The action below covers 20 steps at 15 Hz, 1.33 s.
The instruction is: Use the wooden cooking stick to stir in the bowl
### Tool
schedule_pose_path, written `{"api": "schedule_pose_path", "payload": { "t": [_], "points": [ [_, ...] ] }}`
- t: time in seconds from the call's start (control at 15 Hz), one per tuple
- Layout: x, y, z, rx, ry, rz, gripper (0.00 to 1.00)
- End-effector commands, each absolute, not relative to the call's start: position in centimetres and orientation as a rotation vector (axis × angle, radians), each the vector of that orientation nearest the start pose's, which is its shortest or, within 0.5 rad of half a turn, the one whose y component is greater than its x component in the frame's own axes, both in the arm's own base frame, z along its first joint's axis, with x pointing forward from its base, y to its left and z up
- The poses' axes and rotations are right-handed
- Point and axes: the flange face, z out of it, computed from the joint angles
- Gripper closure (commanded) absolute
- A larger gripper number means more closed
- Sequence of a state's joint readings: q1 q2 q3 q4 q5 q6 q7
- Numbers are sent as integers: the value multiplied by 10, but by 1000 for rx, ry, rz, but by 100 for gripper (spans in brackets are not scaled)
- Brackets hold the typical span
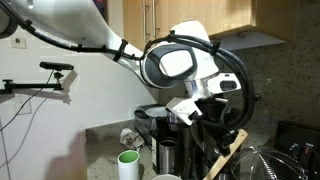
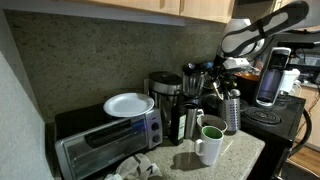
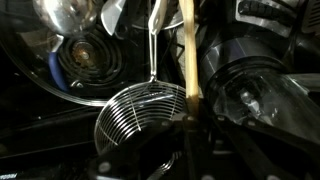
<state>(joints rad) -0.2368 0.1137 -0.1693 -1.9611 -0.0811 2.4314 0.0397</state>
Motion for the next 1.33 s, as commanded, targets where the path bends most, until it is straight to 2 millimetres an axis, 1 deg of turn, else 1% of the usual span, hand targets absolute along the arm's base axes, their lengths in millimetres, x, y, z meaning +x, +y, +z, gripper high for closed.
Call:
{"api": "schedule_pose_path", "payload": {
  "t": [0.0, 0.07, 0.27, 0.47, 0.67, 0.8, 1.0, 1.27],
  "points": [
    [567, -235, 470, -3156, 600, -594, 92],
    [566, -235, 474, -3154, 612, -606, 92],
    [558, -233, 497, -3143, 644, -677, 92],
    [540, -226, 528, -3120, 692, -781, 92],
    [525, -225, 560, -3093, 786, -866, 92],
    [517, -227, 579, -3071, 879, -902, 92],
    [508, -231, 590, -3058, 1006, -929, 92],
    [496, -237, 586, -3046, 1191, -900, 92]
  ]
}}
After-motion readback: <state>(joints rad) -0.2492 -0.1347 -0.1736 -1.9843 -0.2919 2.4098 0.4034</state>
